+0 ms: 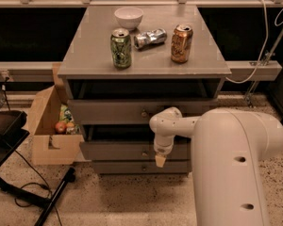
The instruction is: Open middle drawer
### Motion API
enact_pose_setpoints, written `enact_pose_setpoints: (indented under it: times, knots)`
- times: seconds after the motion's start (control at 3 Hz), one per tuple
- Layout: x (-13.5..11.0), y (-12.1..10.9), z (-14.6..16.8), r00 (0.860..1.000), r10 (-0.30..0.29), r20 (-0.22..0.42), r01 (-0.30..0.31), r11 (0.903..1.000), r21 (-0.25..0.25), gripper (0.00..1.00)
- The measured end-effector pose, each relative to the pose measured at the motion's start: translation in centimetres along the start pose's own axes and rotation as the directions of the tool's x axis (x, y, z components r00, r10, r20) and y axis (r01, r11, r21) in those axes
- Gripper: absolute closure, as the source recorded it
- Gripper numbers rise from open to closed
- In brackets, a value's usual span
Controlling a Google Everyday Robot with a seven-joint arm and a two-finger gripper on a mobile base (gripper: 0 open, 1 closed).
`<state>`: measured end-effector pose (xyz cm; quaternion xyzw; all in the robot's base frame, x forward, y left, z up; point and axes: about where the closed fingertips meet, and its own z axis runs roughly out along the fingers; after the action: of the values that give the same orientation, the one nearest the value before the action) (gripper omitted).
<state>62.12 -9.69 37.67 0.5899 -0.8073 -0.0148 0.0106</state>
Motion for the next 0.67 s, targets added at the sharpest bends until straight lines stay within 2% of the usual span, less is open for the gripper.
enact_pose_setpoints:
  times: [0.67]
  knots:
    - [0.00, 0.05, -1.32, 1.000, 0.000, 0.000, 0.000, 1.0000, 0.000, 0.95]
